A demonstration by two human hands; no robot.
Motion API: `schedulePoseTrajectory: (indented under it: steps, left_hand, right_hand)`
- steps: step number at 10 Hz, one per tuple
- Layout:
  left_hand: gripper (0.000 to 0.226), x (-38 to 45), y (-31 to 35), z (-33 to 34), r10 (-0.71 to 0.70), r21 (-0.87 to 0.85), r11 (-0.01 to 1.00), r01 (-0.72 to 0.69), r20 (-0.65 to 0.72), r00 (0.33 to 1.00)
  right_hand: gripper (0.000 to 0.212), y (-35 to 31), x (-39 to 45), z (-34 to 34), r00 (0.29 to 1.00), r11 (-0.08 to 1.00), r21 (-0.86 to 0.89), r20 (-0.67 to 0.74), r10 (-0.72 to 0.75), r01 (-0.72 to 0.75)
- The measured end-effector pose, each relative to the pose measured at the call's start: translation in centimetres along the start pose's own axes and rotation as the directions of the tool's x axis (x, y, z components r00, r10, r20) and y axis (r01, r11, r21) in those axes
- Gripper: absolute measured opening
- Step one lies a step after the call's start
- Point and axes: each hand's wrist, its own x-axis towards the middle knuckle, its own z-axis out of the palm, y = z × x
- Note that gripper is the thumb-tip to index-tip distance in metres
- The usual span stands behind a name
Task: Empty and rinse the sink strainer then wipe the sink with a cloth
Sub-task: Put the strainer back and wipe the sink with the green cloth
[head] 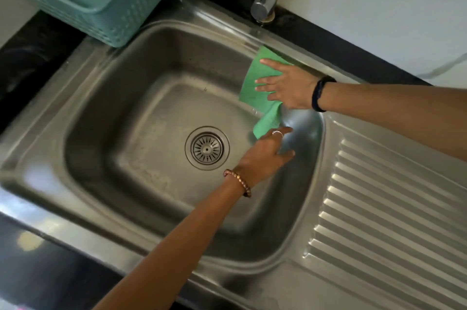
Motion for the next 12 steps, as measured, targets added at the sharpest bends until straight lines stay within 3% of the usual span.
schedulePoseTrajectory:
  steps: [1,3,4,6,8,9,10,11,12]
  left_hand:
    - [0.058,0.6,-2.3,-2.9,-0.045,0.223,0.973,0.054,-0.047,0.998]
    - [0.056,-0.7,-7.2,-8.3,-0.198,0.571,0.787,0.234,-0.126,0.972]
    - [0.053,-2.0,-8.3,-10.6,-0.205,0.688,0.684,0.244,-0.14,0.969]
    - [0.044,-3.7,-8.7,-14.9,-0.127,0.793,0.557,0.247,-0.213,0.969]
    - [0.041,-4.8,-9.2,-18.8,-0.089,0.83,0.495,0.256,-0.245,0.966]
    - [0.041,-5.1,-9.7,-20.1,-0.051,0.853,0.459,0.248,-0.253,0.966]
    - [0.041,-5.2,-10.2,-21.2,-0.018,0.863,0.449,0.231,-0.25,0.968]
    - [0.042,-5.5,-10.7,-21.8,0.029,0.856,0.476,0.201,-0.244,0.969]
    - [0.044,-5.7,-10.7,-21.9,0.117,0.827,0.54,0.158,-0.26,0.959]
  right_hand:
    - [0.048,1.8,4.2,-2.2,0.995,0.996,-0.054,-0.061,0.073,-0.077]
    - [0.048,-0.5,4.1,-1.3,0.972,0.977,0.08,-0.113,0.207,-0.199]
    - [0.048,-3.0,0.7,1.3,0.99,0.989,0.073,-0.044,0.132,-0.129]
    - [0.048,-4.3,-2.2,1.9,0.977,0.944,0.252,0.02,0.213,-0.211]
    - [0.047,-1.5,2.4,-0.9,0.978,0.925,0.329,-0.013,0.206,-0.191]
    - [0.044,0.2,5.8,-2.4,0.901,0.743,0.657,-0.236,0.363,-0.128]
    - [0.056,2.4,8.7,-5.4,0.783,0.605,0.794,-0.408,0.47,0.051]
    - [0.058,3.8,12.6,-9.5,0.793,0.011,0.959,-0.242,0.559,0.285]
    - [0.053,3.7,15.4,-11.3,0.799,0.542,0.739,-0.571,0.189,0.4]
